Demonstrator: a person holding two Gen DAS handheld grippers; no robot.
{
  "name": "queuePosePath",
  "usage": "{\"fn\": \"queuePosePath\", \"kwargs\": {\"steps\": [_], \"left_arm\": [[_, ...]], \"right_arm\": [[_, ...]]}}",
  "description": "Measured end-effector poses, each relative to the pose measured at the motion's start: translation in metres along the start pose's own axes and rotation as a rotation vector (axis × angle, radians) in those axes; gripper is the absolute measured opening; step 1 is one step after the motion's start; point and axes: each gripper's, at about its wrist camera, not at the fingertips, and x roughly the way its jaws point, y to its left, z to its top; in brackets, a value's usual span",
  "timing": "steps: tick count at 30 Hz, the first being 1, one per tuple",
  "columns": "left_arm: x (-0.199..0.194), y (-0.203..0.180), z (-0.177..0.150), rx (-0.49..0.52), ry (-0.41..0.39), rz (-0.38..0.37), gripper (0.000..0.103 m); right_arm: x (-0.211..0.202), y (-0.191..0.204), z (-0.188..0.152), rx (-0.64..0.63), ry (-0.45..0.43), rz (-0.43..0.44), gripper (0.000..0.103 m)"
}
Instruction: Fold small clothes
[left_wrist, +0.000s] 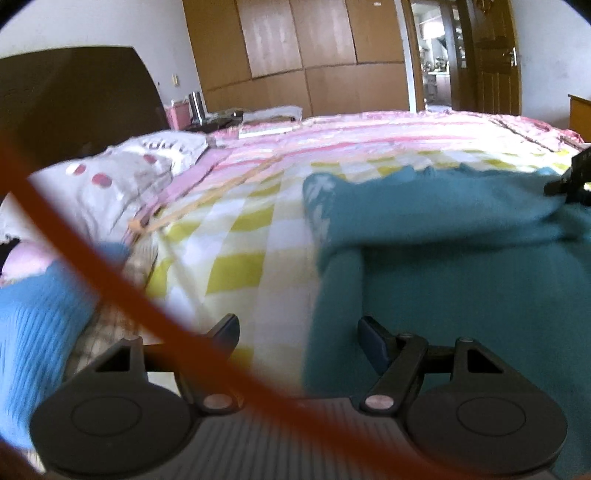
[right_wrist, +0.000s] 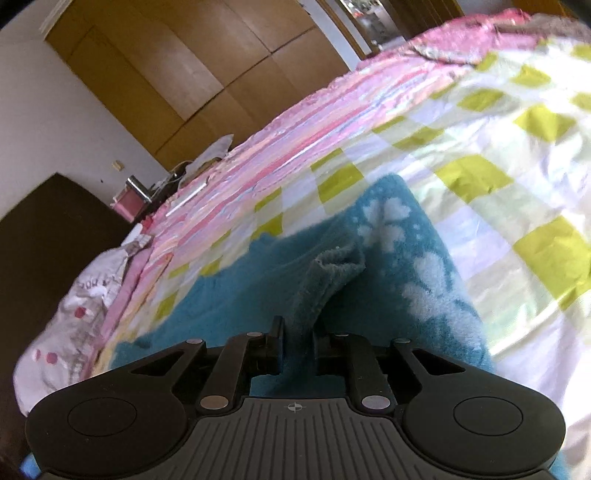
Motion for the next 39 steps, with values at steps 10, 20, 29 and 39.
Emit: {"fn": "queuePosePath", "kwargs": {"steps": [10, 20, 29, 39], "left_arm": [[-0.027, -0.006, -0.030, -0.015, 0.067, -0.040, 0.075], [-0.060, -0.012, -0.050, 0.005, 0.102, -0.068, 0.075], [-0.075, -0.021, -0.059, 0.021, 0.111, -0.115, 0.075], [-0.097, -0.027, -0.071, 0.045, 0.143, -0.163, 0.075]], "right_arm": [[-0.025, 0.006, -0.006, -0.101, -0.012, -0.097, 0.024], [-0.073, -0.008, -0.016, -0.184, -0.006, -0.142, 0.028], [-0.167, -0.030, -0.067, -0.240, 0.097, -0.129, 0.028], [-0.223, -0.058, -0.125, -0.213, 0.236, -0.159, 0.028]]}}
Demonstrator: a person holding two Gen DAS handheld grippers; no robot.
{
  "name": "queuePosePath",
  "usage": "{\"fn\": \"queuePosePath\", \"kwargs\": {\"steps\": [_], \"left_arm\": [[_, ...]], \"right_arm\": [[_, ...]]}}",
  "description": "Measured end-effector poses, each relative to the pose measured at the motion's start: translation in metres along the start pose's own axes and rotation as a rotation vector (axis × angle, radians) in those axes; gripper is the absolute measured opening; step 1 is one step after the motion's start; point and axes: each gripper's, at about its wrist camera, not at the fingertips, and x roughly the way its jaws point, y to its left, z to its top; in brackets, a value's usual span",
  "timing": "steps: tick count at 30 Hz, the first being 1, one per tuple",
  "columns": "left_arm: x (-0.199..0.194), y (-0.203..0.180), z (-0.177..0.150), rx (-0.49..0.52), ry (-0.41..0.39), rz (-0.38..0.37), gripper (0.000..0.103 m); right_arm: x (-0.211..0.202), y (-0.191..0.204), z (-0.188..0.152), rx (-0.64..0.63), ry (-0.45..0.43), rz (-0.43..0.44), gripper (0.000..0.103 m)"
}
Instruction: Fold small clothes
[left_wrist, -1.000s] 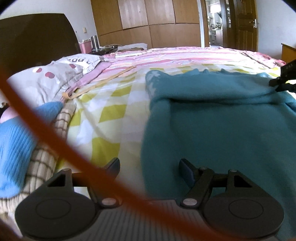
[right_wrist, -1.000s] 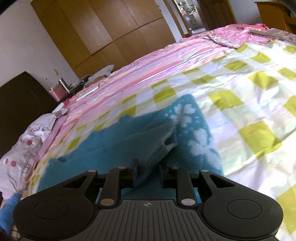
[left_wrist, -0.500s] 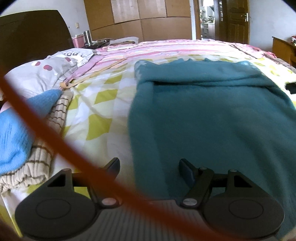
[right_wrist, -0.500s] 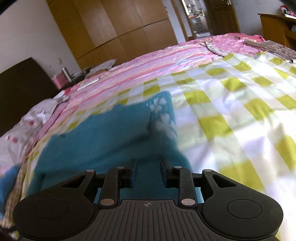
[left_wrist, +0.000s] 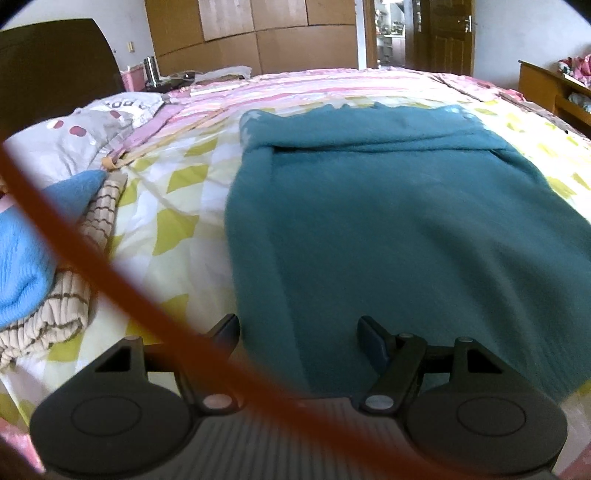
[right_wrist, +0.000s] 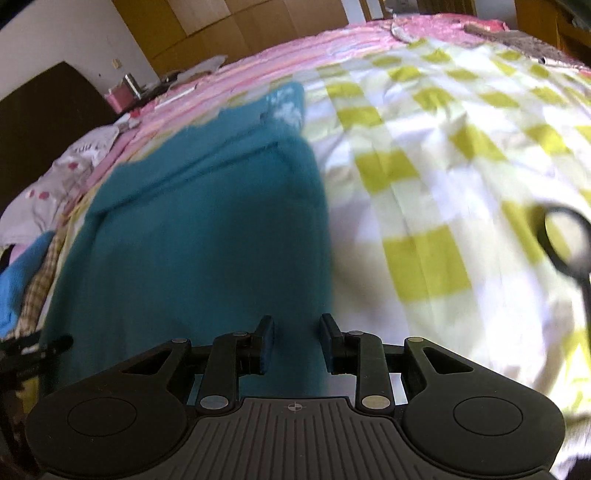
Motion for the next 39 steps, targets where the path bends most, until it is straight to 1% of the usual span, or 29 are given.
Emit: {"fn": "queuePosePath", "kwargs": {"steps": [2, 5, 10, 14, 16, 18, 20, 22, 26, 31, 35, 37, 39], "left_arm": [[-0.003, 0.001, -0.003, -0.012, 0.015, -0.009, 0.075], [-0.006, 0.004, -0.006, -0.035, 0.033, -0.016, 0.075], [-0.008, 0.005, -0.012, -0.068, 0.058, -0.030, 0.075], [-0.007, 0.004, -0.014, -0.087, 0.075, -0.051, 0.075], [-0.005, 0.006, -0.013, -0.108, 0.083, -0.066, 0.073], [-0.006, 0.007, -0.012, -0.121, 0.087, -0.087, 0.065], [-0.007, 0.007, -0.012, -0.123, 0.084, -0.090, 0.061], [-0.008, 0.007, -0.013, -0.133, 0.079, -0.090, 0.059], [-0.007, 0.009, -0.013, -0.141, 0.078, -0.092, 0.058], [-0.004, 0.007, -0.012, -0.135, 0.080, -0.093, 0.059], [-0.005, 0.005, -0.012, -0.135, 0.081, -0.085, 0.058], [-0.008, 0.005, -0.011, -0.140, 0.079, -0.081, 0.054], [-0.011, 0.005, -0.010, -0.137, 0.073, -0.074, 0.041]], "right_arm": [[-0.003, -0.001, -0.006, 0.010, 0.010, 0.010, 0.028], [-0.004, -0.006, -0.009, 0.048, 0.037, 0.054, 0.028], [-0.005, -0.010, -0.013, 0.049, 0.074, 0.080, 0.028], [-0.003, -0.010, -0.023, 0.045, 0.133, 0.118, 0.029], [-0.004, -0.011, -0.030, 0.055, 0.123, 0.133, 0.029], [-0.005, -0.013, -0.032, 0.084, 0.112, 0.145, 0.029], [-0.005, -0.016, -0.033, 0.114, 0.109, 0.175, 0.029], [-0.004, -0.017, -0.034, 0.121, 0.104, 0.185, 0.029], [-0.001, -0.020, -0.032, 0.151, 0.095, 0.223, 0.029], [0.004, -0.021, -0.033, 0.141, 0.068, 0.243, 0.029], [0.004, -0.026, -0.033, 0.169, 0.068, 0.264, 0.029], [0.005, -0.026, -0.034, 0.188, 0.069, 0.269, 0.028], [0.003, -0.027, -0.034, 0.193, 0.075, 0.276, 0.022]]}}
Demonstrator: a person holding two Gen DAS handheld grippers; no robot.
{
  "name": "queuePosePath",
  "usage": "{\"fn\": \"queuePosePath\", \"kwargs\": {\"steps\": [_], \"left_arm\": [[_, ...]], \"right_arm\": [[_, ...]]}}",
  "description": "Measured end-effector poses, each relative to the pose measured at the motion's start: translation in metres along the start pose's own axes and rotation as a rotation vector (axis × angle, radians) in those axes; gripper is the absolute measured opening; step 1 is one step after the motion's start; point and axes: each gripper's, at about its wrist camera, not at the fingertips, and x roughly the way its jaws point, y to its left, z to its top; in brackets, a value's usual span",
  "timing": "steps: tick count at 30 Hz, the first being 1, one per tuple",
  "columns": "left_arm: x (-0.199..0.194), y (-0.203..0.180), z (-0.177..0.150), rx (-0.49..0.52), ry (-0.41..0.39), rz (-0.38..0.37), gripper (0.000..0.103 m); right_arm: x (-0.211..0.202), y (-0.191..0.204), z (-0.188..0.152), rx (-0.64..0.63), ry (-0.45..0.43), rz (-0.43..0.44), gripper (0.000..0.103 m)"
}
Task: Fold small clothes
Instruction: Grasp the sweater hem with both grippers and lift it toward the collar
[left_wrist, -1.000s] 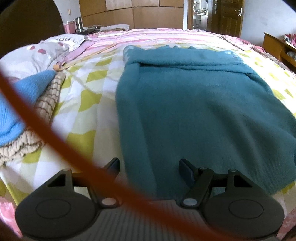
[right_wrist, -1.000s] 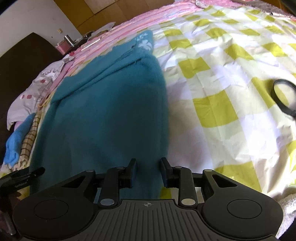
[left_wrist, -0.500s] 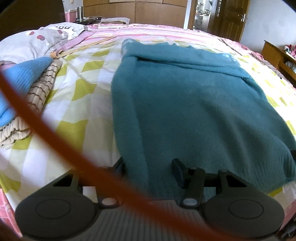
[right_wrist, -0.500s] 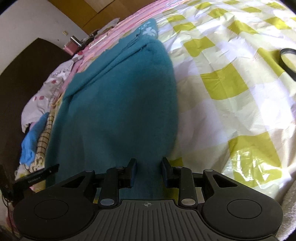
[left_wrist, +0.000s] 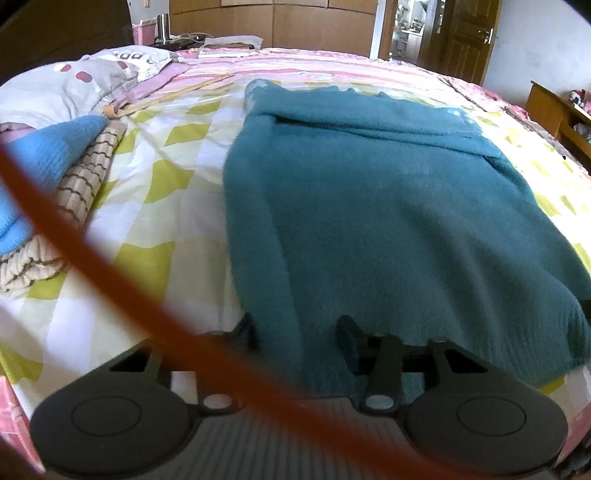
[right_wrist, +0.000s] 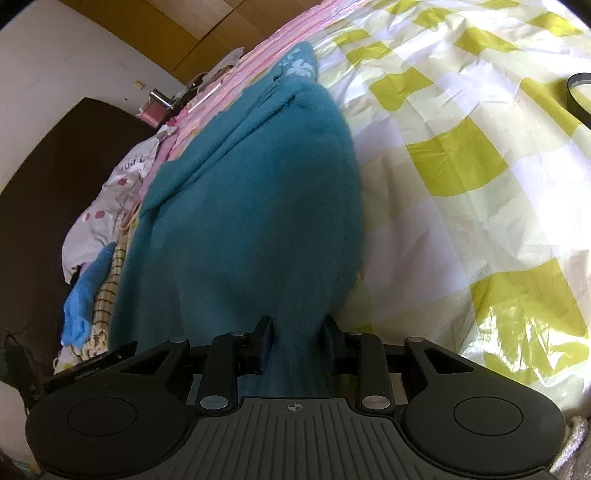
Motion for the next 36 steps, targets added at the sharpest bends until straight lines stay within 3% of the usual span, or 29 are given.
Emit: {"fn": "queuePosePath", "kwargs": {"steps": [2, 7, 12, 15, 16, 18, 21, 27, 33, 36], "left_arm": [[-0.004, 0.002, 0.002, -0.009, -0.013, -0.004, 0.030], [-0.003, 0.004, 0.005, -0.021, -0.018, -0.033, 0.030], [0.007, 0.006, 0.005, -0.002, 0.003, -0.026, 0.041], [0.011, 0.009, 0.005, -0.010, 0.015, -0.030, 0.043], [0.010, 0.009, 0.005, -0.016, 0.016, -0.035, 0.041], [0.007, 0.010, 0.008, -0.025, 0.011, -0.053, 0.028], [0.000, 0.019, 0.016, -0.095, -0.002, -0.116, 0.019], [-0.010, 0.034, 0.045, -0.267, -0.107, -0.266, 0.018], [-0.012, 0.042, 0.083, -0.359, -0.230, -0.358, 0.018], [-0.005, 0.044, 0.104, -0.371, -0.268, -0.367, 0.018]], "right_arm": [[-0.003, -0.001, -0.001, -0.003, -0.001, 0.014, 0.018], [0.000, -0.001, 0.000, 0.007, -0.018, 0.032, 0.021], [0.010, -0.001, -0.001, 0.021, -0.026, 0.047, 0.022], [0.013, -0.001, 0.000, 0.018, -0.021, 0.059, 0.022], [0.013, -0.001, 0.001, 0.013, -0.016, 0.060, 0.022], [0.013, 0.000, 0.002, 0.017, -0.014, 0.069, 0.019], [0.010, 0.002, 0.002, 0.058, -0.034, 0.114, 0.017], [0.002, 0.022, 0.017, 0.105, -0.122, 0.255, 0.016], [0.001, 0.037, 0.050, 0.164, -0.222, 0.376, 0.015], [0.006, 0.041, 0.068, 0.182, -0.255, 0.412, 0.015]]}}
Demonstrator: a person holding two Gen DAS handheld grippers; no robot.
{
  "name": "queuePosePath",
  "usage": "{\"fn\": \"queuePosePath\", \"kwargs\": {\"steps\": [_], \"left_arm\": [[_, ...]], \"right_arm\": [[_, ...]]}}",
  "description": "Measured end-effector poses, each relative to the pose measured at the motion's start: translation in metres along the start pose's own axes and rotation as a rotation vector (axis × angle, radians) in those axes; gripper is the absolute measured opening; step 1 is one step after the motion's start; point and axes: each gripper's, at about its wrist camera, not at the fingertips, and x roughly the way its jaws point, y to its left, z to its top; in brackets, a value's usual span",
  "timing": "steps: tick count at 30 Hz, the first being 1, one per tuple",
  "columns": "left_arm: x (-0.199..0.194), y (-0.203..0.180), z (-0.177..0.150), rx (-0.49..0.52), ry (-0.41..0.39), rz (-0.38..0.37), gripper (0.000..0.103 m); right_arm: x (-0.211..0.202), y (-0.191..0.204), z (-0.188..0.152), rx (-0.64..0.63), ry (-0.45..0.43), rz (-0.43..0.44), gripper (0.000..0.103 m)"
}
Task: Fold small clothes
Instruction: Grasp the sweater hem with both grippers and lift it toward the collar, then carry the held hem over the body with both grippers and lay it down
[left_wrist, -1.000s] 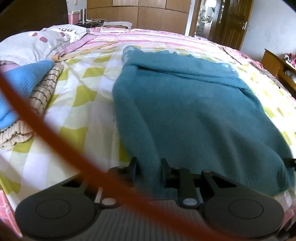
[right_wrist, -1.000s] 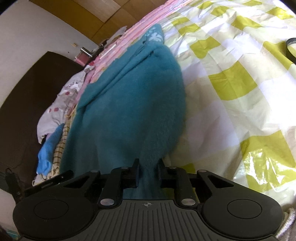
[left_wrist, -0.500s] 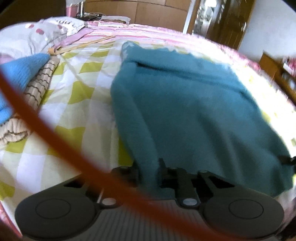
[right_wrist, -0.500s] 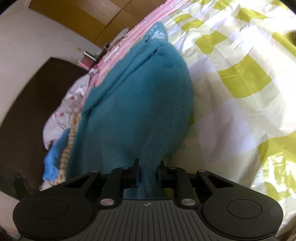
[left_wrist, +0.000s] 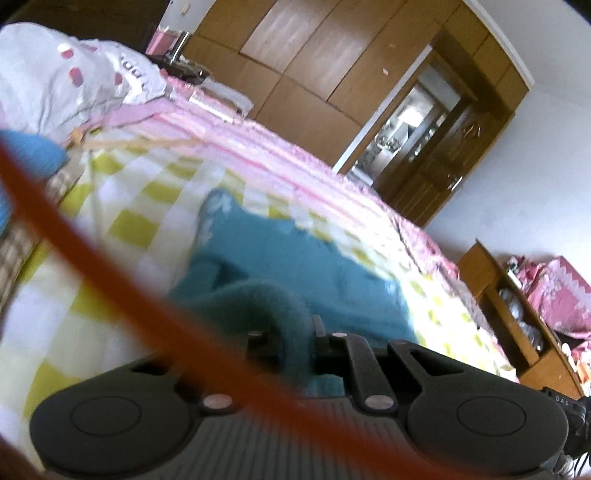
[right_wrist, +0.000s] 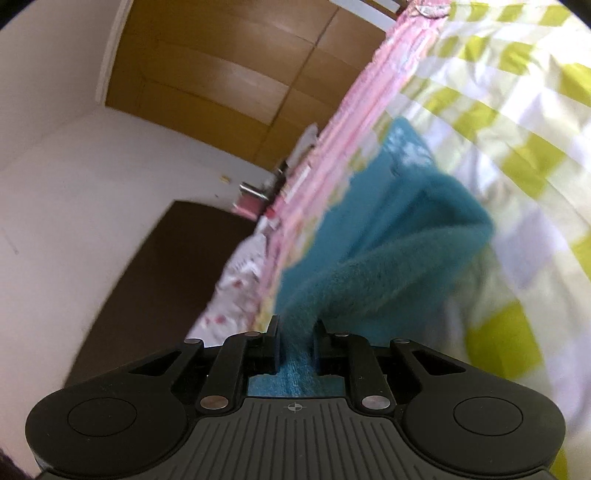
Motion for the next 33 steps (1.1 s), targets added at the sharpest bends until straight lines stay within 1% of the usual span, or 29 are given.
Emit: {"fn": "queuePosePath", "kwargs": {"steps": [6, 9, 12, 17, 21, 22, 23, 25, 27, 29, 31, 33], "left_arm": [[0.031, 0.001, 0.037, -0.019, -0.068, -0.006, 0.018], [0.056, 0.009, 0.052, -0.041, -0.082, 0.011, 0.018], [0.080, 0.017, 0.062, -0.067, -0.080, 0.037, 0.018], [0.118, 0.032, 0.072, -0.097, -0.056, 0.106, 0.018], [0.143, 0.046, 0.075, -0.128, -0.031, 0.163, 0.018], [0.147, 0.048, 0.076, -0.140, -0.026, 0.168, 0.018], [0.152, 0.050, 0.077, -0.149, -0.019, 0.173, 0.018], [0.157, 0.052, 0.078, -0.155, -0.012, 0.181, 0.018], [0.161, 0.055, 0.079, -0.185, -0.006, 0.177, 0.018], [0.161, 0.056, 0.081, -0.215, -0.013, 0.175, 0.022], [0.161, 0.054, 0.083, -0.231, -0.026, 0.177, 0.023], [0.159, 0.053, 0.083, -0.247, -0.045, 0.177, 0.025]], "right_arm": [[0.031, 0.007, 0.040, 0.019, -0.075, 0.039, 0.015], [0.049, 0.006, 0.062, 0.042, -0.117, 0.039, 0.015], [0.071, -0.003, 0.081, 0.093, -0.143, 0.024, 0.015], [0.105, -0.025, 0.103, 0.154, -0.168, -0.042, 0.015], [0.127, -0.042, 0.116, 0.189, -0.167, -0.099, 0.015], [0.132, -0.044, 0.119, 0.184, -0.168, -0.119, 0.018], [0.135, -0.047, 0.121, 0.187, -0.172, -0.137, 0.018], [0.144, -0.052, 0.125, 0.193, -0.166, -0.150, 0.018], [0.149, -0.055, 0.127, 0.189, -0.166, -0.162, 0.019], [0.152, -0.059, 0.128, 0.220, -0.162, -0.160, 0.027], [0.152, -0.062, 0.128, 0.230, -0.166, -0.158, 0.030], [0.152, -0.063, 0.128, 0.238, -0.171, -0.151, 0.036]]}}
